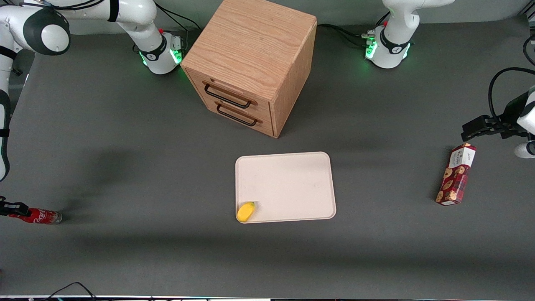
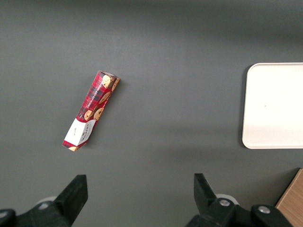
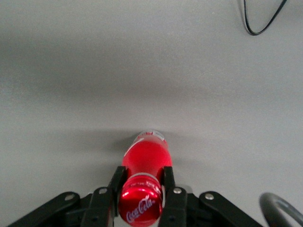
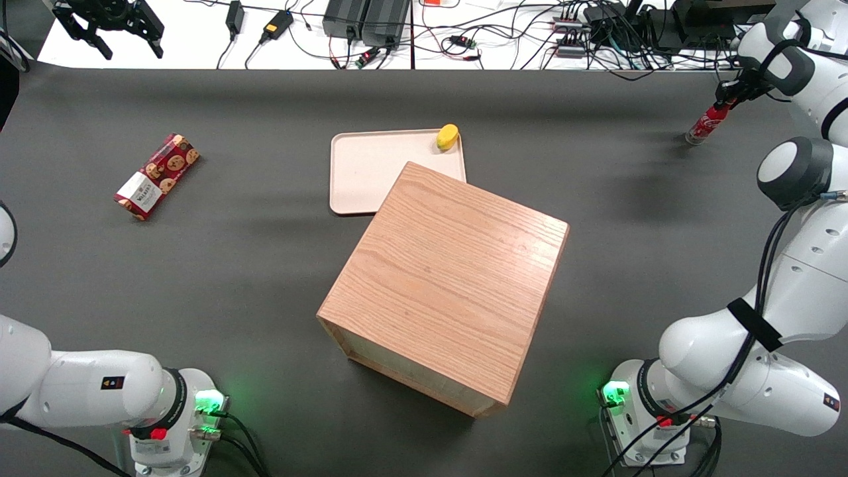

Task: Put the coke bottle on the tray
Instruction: 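Lift the bottle with the right gripper and carry it toward the white tray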

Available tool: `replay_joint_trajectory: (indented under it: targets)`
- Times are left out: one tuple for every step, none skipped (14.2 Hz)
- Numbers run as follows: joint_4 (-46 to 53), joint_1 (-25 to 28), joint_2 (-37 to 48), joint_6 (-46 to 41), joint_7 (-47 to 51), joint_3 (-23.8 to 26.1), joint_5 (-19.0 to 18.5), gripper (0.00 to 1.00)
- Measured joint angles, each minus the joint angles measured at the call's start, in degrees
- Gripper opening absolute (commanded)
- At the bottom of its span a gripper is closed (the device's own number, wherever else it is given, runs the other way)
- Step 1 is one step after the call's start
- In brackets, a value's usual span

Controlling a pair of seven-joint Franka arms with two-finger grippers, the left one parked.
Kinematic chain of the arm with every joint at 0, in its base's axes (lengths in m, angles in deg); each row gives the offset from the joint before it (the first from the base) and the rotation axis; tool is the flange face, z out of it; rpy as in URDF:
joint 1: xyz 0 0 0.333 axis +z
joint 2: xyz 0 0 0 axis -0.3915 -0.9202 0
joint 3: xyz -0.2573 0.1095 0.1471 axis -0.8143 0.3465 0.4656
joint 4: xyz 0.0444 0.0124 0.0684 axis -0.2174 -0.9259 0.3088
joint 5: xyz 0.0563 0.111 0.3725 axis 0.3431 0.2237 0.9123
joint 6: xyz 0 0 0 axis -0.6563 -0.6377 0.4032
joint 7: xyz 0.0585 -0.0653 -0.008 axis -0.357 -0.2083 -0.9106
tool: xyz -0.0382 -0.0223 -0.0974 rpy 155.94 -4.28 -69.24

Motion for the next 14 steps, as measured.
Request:
replay_joint_trajectory:
  targets:
    - [0.3,0.1,0.1,0.0,0.2,0.0,0.0,0.0]
    - [0.8,0.4,0.3,-0.2,1.2,0.1,0.0,0.0]
    - [1.0,0.8,1.0,-1.0,2.4,0.1,0.0,0.0]
    - [1.0,1.4,2.3,-2.9,4.0,0.2,0.0,0.0]
    - [1.0,2.3,4.0,-5.4,5.8,0.2,0.0,0.0]
    - [0.8,3.3,6.0,-8.2,7.5,0.2,0.0,0.0]
    - [0.6,4.2,8.3,-11.7,9.3,0.2,0.0,0.0]
    - [0.5,5.3,10.7,-15.8,11.4,0.2,0.0,0.0]
    - [0.4,6.3,13.5,-20.3,13.6,0.3,0.0,0.0]
    - [0.2,7.4,16.4,-24.7,15.7,0.4,0.0,0.0]
    - [-0.3,8.7,19.3,-28.5,18.3,0.6,0.0,0.0]
    - [-0.9,10.2,22.0,-31.2,21.6,0.9,0.1,0.0]
    - [-2.2,12.0,24.7,-32.8,25.8,1.5,0.1,0.0]
    - [-4.0,14.3,27.2,-33.3,30.5,2.3,0.1,0.0]
